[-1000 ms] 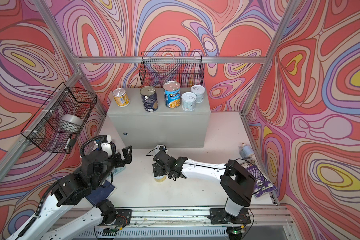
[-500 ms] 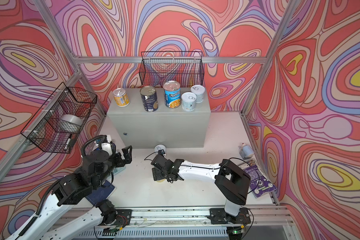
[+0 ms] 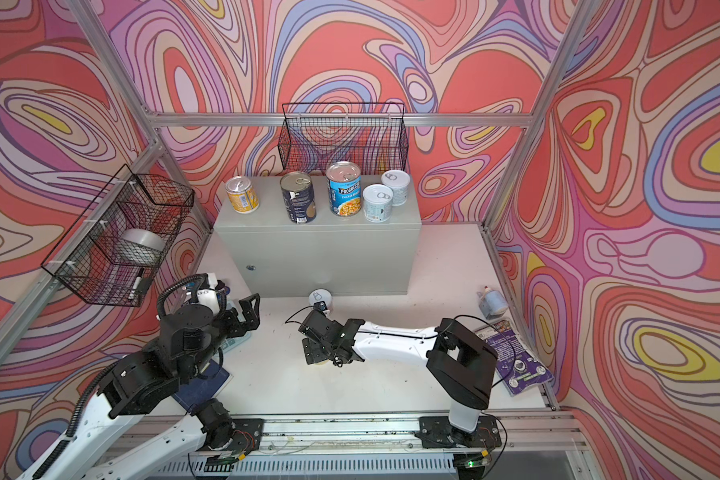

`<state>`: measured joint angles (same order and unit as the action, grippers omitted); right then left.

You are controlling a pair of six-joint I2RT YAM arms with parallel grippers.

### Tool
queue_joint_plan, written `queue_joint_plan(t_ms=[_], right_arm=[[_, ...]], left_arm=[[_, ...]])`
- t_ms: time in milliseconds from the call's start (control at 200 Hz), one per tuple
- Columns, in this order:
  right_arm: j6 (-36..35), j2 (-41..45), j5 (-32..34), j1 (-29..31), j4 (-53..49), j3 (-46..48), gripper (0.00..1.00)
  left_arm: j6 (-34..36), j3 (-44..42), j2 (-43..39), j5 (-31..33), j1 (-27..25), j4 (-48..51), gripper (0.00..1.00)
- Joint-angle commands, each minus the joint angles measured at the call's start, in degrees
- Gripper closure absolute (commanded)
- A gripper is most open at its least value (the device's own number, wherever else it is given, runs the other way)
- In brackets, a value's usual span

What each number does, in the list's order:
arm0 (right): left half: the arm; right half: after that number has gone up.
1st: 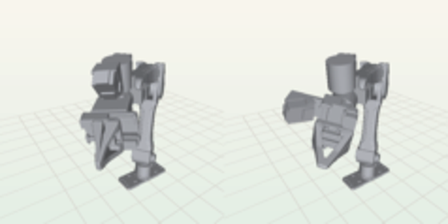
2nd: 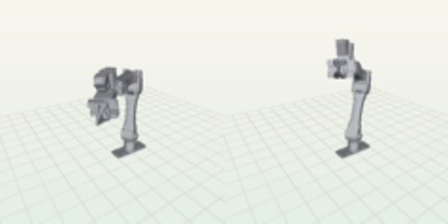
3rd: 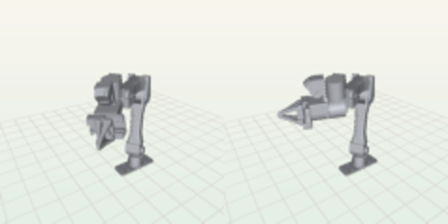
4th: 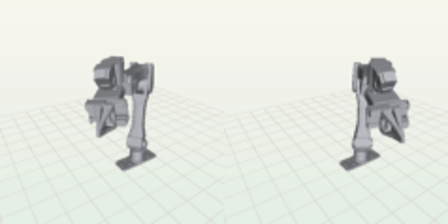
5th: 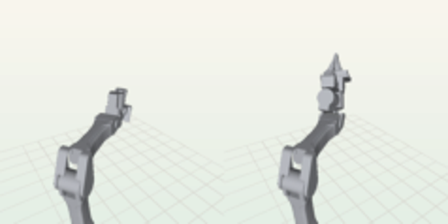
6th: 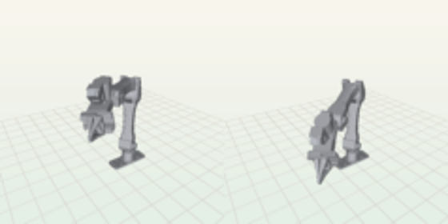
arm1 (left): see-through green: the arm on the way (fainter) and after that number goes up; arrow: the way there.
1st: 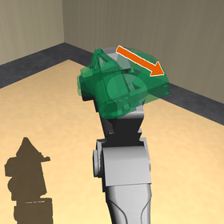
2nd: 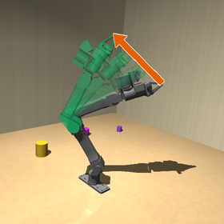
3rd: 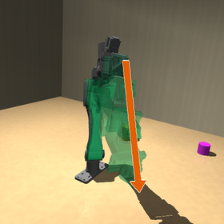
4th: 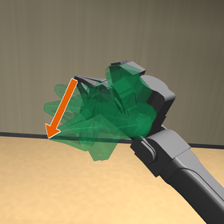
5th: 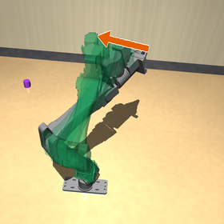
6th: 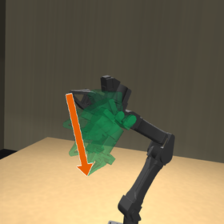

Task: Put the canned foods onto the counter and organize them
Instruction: 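Close the right gripper on the yellow-labelled can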

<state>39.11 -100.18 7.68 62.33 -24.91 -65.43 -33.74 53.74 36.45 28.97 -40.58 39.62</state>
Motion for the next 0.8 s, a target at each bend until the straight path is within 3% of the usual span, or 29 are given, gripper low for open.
queue_joint_plan(t_ms=[0, 791], right_arm=[[0.62, 1.70, -0.61, 0.40, 0.73, -0.16, 0.14], [-0.01, -0.15, 0.45, 1.84, -0.84, -2.16, 0.12]], left_arm=[[-1.67, -1.01, -0.84, 1.35, -0.12, 0.56, 0.00], [-2.61, -2.39, -1.20, 1.30, -0.12, -0.18, 0.00]])
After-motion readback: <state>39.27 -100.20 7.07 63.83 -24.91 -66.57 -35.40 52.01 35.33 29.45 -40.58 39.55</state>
